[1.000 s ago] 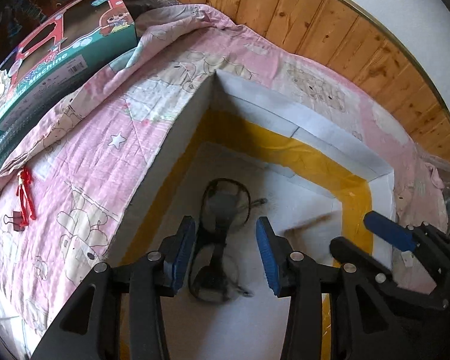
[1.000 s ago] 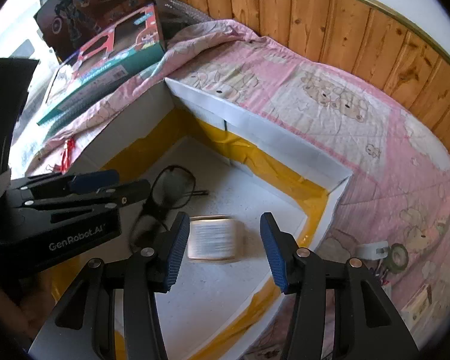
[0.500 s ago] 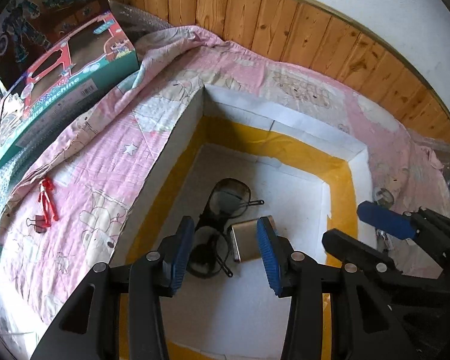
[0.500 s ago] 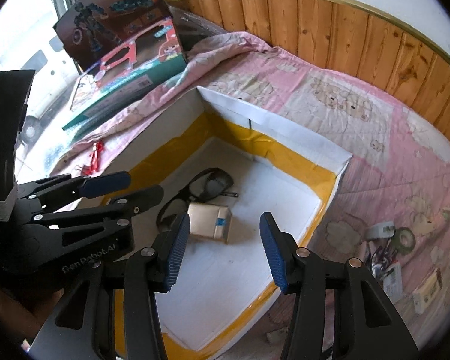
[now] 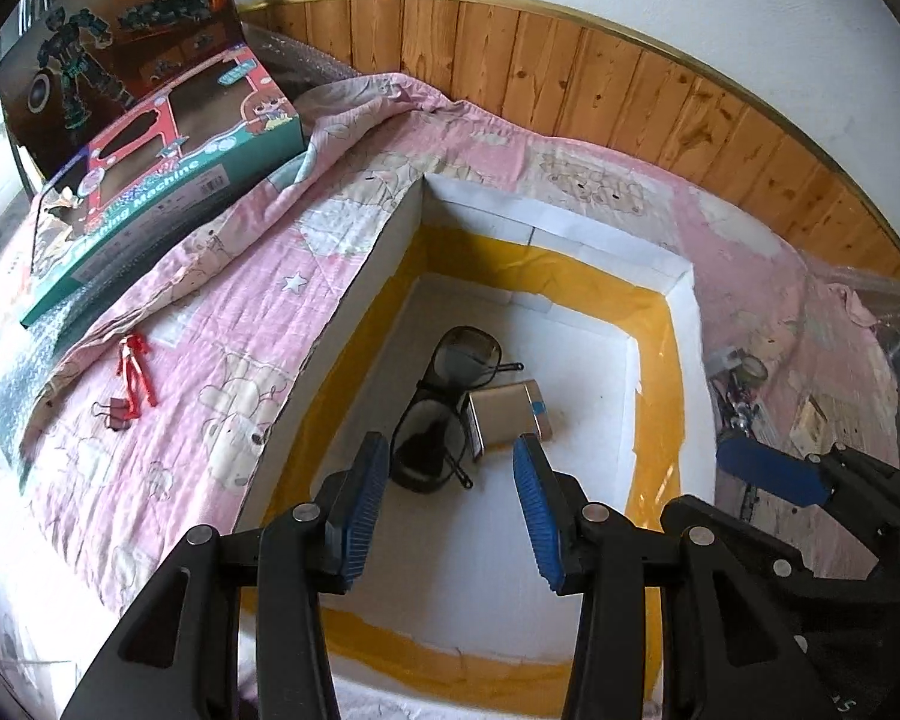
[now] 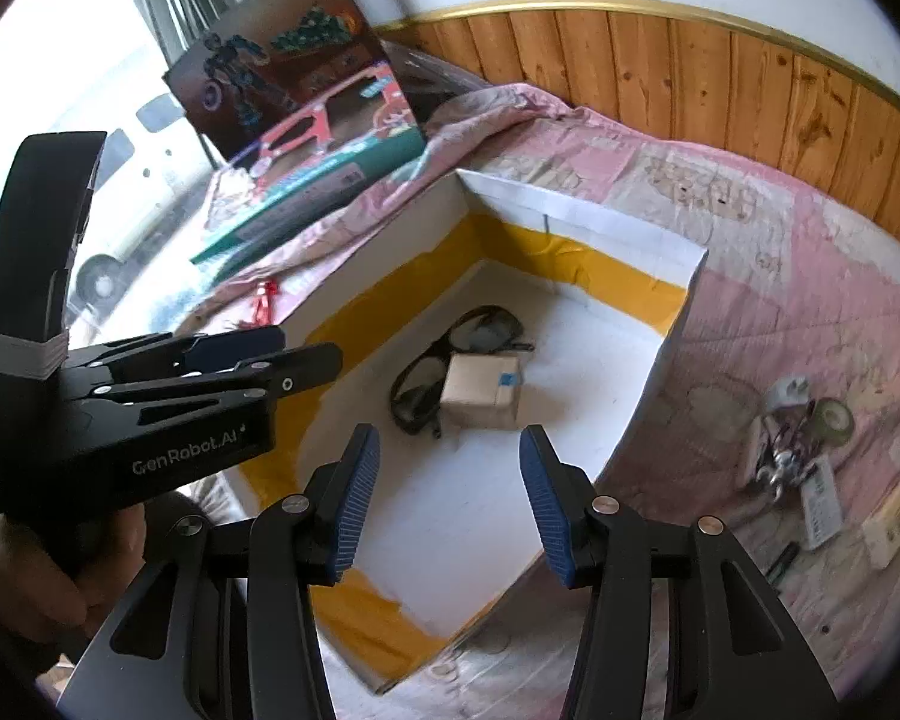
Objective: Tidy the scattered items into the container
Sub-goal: 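Open both grippers to drop the sunglasses and square box inside, then move both grippers back toward the remaining scattered items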
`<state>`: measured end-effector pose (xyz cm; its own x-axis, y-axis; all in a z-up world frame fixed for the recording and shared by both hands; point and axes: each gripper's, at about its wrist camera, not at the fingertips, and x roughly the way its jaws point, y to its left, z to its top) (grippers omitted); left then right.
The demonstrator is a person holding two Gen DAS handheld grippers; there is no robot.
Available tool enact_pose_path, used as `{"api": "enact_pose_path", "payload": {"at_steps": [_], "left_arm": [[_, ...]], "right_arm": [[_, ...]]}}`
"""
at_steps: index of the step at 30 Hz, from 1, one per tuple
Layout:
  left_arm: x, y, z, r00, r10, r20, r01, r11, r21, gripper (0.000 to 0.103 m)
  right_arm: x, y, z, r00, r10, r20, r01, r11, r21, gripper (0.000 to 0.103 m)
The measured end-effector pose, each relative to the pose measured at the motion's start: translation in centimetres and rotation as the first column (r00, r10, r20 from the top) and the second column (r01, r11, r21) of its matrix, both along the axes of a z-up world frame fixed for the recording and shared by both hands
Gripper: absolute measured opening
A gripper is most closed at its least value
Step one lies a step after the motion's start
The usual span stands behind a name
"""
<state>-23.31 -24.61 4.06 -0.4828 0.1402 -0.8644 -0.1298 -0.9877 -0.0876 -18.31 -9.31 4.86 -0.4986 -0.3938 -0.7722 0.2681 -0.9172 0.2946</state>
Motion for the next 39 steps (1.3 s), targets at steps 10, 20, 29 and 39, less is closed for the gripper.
{"api": "enact_pose_path", "payload": {"at_steps": [10,20,29,39], "left_arm": [[4.5,1.2,1.7,0.999,-0.021,-0.034,0.021,1.0,0.005,0.045],[8.2,2.6,2.7,0.998,-0.041,-0.05,0.04,0.999,-0.009,0.045],[11.2,4.3,3.8,0.994,-0.068,-0.082,0.064,0.997,-0.043,0.045],[13.7,6.5,4.6,0.986,-0.099,-0.133,0.085,0.99,-0.113,0.045]], "right_arm": [[4.2,1.3,0.2,0.999,0.017,-0.027,-0.02,0.997,-0.08,0.052],[8.1,1.9,0.1,0.998,0.043,-0.052,-0.05,0.989,-0.142,0.052],[11.0,3.2,-0.4,0.997,0.038,-0.061,-0.049,0.98,-0.195,0.052],[12.5,5.4,-1.4,0.999,0.004,-0.052,-0.016,0.97,-0.242,0.053]]}}
